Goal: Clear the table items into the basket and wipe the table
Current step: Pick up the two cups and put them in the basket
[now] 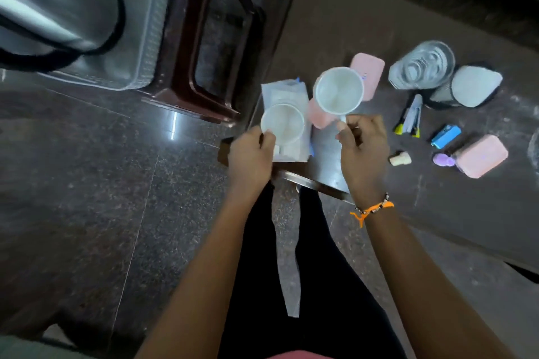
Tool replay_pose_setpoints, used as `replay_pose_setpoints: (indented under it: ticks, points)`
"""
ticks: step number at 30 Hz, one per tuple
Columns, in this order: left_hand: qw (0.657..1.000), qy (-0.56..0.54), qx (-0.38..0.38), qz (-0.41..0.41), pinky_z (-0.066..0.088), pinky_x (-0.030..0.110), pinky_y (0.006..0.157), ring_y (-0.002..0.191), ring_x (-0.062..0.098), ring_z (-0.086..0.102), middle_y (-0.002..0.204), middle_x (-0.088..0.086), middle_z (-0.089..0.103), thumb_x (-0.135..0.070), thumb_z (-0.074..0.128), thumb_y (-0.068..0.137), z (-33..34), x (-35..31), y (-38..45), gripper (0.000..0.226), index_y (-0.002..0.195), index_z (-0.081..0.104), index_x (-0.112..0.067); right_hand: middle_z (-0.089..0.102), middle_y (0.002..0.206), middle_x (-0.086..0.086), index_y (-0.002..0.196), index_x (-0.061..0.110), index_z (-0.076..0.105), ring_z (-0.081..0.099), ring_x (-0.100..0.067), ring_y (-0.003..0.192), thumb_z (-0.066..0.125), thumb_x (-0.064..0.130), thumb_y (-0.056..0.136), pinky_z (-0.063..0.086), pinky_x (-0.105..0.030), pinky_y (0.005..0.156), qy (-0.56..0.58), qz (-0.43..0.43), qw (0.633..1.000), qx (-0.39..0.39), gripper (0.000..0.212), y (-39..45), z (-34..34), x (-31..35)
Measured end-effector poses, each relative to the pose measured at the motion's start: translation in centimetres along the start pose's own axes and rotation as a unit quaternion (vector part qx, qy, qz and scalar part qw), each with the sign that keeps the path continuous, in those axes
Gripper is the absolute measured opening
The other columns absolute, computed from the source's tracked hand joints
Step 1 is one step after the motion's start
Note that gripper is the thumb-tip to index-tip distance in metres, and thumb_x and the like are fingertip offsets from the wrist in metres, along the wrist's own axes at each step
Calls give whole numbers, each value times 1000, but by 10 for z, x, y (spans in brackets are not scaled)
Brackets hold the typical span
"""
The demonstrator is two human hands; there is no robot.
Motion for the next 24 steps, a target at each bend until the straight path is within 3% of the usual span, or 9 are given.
replay_pose_setpoints:
  ticks: [3, 6, 9, 11, 15, 18, 21, 24]
  points:
    - [997, 3, -72, -11, 29, 31, 57, 61, 22, 48, 57, 0, 52, -23, 45, 91, -69, 21, 8, 34, 58, 46, -14, 46, 86, 3, 81, -1, 63, 56, -19, 73, 58, 7, 87, 39, -8, 68, 40, -58, 996, 55, 12, -1, 36, 61]
    - [993, 20, -117, -13, 29, 18, 45, 48, 12, 37, 49, -5, 40, -22, 46, 91, -121, 34, 19, 40, 53, 38, -16, 45, 81, 11, 80, 2, 64, 62, -34, 75, 59, 7, 87, 51, -39, 75, 99, -71, 986, 114, 10, 4, 71, 106]
    - [985, 16, -165, -49, 25, 18, 41, 46, 10, 30, 47, -3, 32, -20, 45, 91, -177, 52, 34, 44, 49, 31, -17, 52, 79, 0, 79, 8, 63, 62, -33, 71, 59, 7, 87, 51, -45, 77, 142, -64, 974, 164, 10, 4, 116, 152]
    - [981, 27, -177, -76, 25, 34, 49, 48, 17, 30, 51, 3, 34, -20, 43, 90, -207, 63, 48, 41, 52, 33, -12, 58, 83, -16, 83, 1, 64, 61, -21, 65, 58, 7, 88, 53, -40, 75, 166, -37, 967, 188, 10, 5, 144, 177]
    - [984, 108, -105, -92, 31, 36, 67, 81, 36, 47, 85, 23, 54, -19, 38, 91, -240, 79, 91, 31, 85, 57, 6, 55, 67, -13, 78, 0, 59, 57, -6, 52, 55, 3, 88, 49, -16, 56, 193, 14, 955, 224, 11, 13, 195, 217]
    - [984, 143, -51, -89, 38, 37, 78, 104, 41, 53, 113, 31, 58, -17, 40, 90, -243, 86, 127, 35, 105, 59, 8, 52, 59, -8, 61, 5, 54, 59, -6, 48, 56, 4, 87, 50, -23, 57, 147, 48, 965, 211, 26, 29, 228, 234]
    - [982, 165, -5, -95, 41, 38, 83, 110, 39, 53, 119, 27, 59, -17, 42, 90, -237, 90, 159, 34, 109, 58, 6, 58, 56, -3, 52, 14, 49, 70, -23, 65, 56, 8, 85, 56, -37, 72, 88, 78, 976, 183, 34, 45, 254, 238]
    - [976, 181, 24, -116, 43, 40, 86, 116, 39, 52, 126, 24, 56, -14, 43, 91, -232, 88, 177, 33, 117, 53, 4, 73, 91, -14, 69, 13, 62, 68, -34, 98, 50, 11, 82, 53, -38, 82, -25, 50, 986, 155, 18, 50, 268, 242]
Point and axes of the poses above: each hand's wrist, its own y-axis towards the middle knuckle, its own z-axis out of the palm, x = y × z, the point moved 4 cm from there along y, towards the middle knuckle
